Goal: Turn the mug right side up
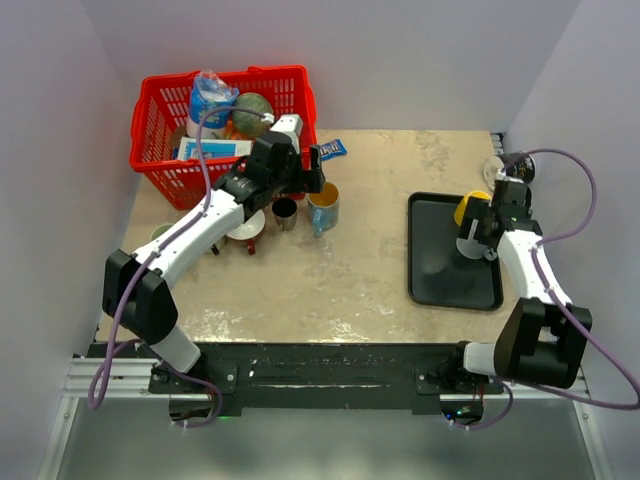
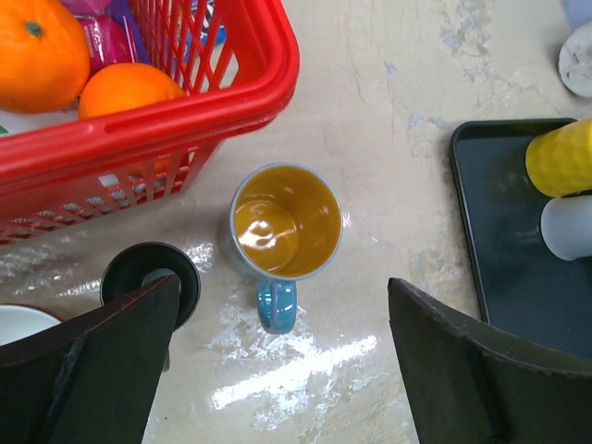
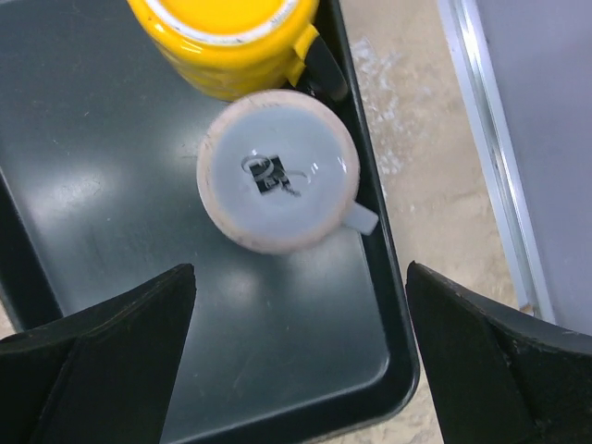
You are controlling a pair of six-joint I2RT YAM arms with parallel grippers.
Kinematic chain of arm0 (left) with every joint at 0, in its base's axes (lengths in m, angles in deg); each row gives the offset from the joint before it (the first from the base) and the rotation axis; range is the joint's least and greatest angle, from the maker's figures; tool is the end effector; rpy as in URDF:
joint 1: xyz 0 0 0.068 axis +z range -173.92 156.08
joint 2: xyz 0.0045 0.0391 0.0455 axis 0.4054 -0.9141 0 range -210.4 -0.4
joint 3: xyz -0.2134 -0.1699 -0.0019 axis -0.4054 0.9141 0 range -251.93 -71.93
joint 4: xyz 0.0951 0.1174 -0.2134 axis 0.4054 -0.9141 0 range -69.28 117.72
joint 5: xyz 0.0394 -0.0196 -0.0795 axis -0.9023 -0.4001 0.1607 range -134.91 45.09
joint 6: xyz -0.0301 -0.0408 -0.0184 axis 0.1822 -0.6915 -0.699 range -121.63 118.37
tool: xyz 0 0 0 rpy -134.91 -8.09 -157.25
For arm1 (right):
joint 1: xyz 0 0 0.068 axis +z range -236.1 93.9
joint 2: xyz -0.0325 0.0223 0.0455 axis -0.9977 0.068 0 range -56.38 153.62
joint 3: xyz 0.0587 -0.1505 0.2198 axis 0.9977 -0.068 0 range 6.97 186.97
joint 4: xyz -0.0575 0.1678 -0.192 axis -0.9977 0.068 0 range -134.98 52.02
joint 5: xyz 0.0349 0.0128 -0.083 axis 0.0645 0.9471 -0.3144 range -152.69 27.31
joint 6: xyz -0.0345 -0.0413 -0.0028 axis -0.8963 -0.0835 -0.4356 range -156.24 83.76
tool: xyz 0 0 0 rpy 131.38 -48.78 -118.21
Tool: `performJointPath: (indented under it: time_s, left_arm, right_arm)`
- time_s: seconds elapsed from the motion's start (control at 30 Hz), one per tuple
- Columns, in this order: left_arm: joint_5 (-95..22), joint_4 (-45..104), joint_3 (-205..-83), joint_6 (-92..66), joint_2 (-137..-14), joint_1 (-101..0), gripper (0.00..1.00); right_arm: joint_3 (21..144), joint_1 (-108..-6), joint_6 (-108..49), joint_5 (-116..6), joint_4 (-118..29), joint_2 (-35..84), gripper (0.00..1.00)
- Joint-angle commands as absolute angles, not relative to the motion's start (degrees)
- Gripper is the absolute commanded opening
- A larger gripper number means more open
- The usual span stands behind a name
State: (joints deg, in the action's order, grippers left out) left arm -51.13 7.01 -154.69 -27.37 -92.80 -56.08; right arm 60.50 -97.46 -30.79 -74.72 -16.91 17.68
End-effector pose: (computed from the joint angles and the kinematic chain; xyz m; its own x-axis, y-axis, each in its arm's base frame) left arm 0.3211 -0.1973 0.3401 -0.5806 -0.1448 -0.8012 0.2198 0.9197 -0.3254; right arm 0.2632 -0.0605 0.2560 -0.7009 0.2355 -0.6733 0.3961 0.9135 -0.0929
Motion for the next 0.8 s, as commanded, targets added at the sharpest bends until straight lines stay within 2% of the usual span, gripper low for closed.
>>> performJointPath:
  time_s: [0.0, 0.37, 0.77]
  left_arm:
    - [-49.8, 6.5, -159.1, -26.2, -94.2, -54.9, 0.99]
    - [-48.0, 6.5, -158.4, -26.4, -94.5, -53.2, 0.99]
    - [-48.5, 7.2, -157.1, -26.5, -93.9, -52.7, 0.99]
  right_arm:
    - [64.2, -97.5, -38.1, -72.3, -22.0, 23.4, 0.97]
    - [64.0, -97.6, -43.8, -72.1, -25.6, 31.4, 0.96]
    - [61.7, -97.5, -41.4, -58.7, -26.6, 30.5, 0.94]
